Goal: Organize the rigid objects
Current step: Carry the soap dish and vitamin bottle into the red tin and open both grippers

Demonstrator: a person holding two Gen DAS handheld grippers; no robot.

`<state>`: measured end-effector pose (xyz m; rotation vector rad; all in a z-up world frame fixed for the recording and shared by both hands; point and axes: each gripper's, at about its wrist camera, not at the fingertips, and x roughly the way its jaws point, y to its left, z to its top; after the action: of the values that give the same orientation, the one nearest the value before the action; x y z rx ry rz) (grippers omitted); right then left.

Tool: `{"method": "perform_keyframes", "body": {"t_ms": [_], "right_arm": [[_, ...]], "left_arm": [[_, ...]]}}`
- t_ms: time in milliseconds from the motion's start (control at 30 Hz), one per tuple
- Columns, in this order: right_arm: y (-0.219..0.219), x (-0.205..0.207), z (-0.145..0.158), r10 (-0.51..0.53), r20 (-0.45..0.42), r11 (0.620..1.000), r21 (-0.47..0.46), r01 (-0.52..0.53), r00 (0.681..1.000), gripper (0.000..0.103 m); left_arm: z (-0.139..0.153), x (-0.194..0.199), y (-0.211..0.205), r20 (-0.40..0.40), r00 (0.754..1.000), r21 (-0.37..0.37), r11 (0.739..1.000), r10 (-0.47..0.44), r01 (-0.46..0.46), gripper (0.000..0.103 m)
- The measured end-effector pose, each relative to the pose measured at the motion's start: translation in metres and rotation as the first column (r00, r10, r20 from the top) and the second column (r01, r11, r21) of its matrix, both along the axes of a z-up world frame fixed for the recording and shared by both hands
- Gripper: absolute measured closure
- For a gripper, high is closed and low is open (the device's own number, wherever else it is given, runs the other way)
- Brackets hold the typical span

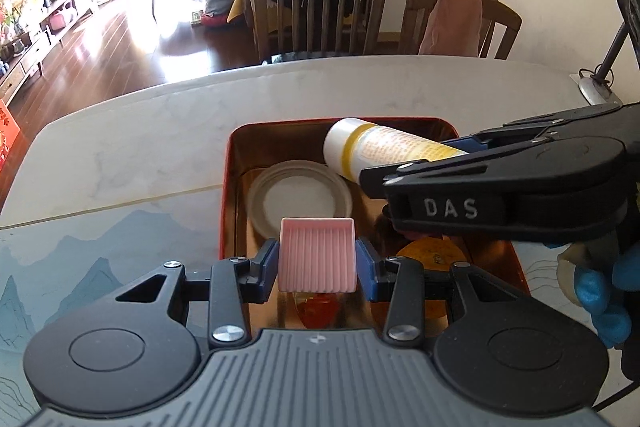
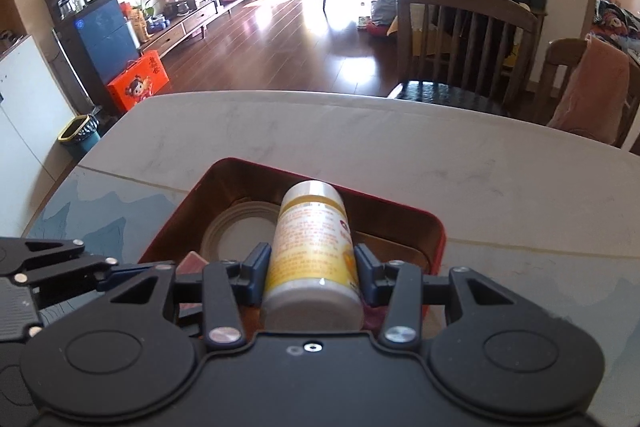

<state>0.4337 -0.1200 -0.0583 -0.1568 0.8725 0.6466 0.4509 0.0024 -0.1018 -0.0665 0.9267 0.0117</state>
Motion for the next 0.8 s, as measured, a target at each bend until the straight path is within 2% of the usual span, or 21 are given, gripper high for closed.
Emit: {"method": "perform_keyframes", "body": {"t_ms": [433, 567, 667, 733, 800], "right_arm": [[-0.003, 0.007, -0.001, -0.01, -0.035, 1.0, 0.019, 0.011, 0.999, 0.056], [-0.005, 0.005, 0.003, -0.019, -0.041, 1.0, 0.022, 0.02, 0.999, 0.051], [-0.009, 0.001, 0.007, -0.022, -0.039, 0.999, 0.024, 0.023, 0.999, 0.048], [-0.012, -0.002, 0.01, -0.029, -0.037, 0.999, 0.022, 0.03, 0.999, 0.047], [-0.015, -0.006, 0.015, -0.035, -0.038, 0.999, 0.025, 0.036, 0.999, 0.046]], "left_arm": [[-0.016, 0.014, -0.001, -0.076, 0.997, -0.017, 1.0, -0.012, 0.011, 0.062], [-0.014, 0.011, 0.0, -0.078, 0.997, -0.014, 1.0, 0.001, -0.003, 0.062], [-0.01, 0.012, 0.0, -0.07, 0.997, -0.019, 1.0, 0.014, -0.015, 0.053], [-0.007, 0.009, 0.0, -0.061, 0.998, -0.026, 0.999, 0.017, -0.019, 0.041], [-0.005, 0.005, 0.0, -0.055, 0.998, -0.022, 1.0, 0.02, -0.021, 0.041]]}}
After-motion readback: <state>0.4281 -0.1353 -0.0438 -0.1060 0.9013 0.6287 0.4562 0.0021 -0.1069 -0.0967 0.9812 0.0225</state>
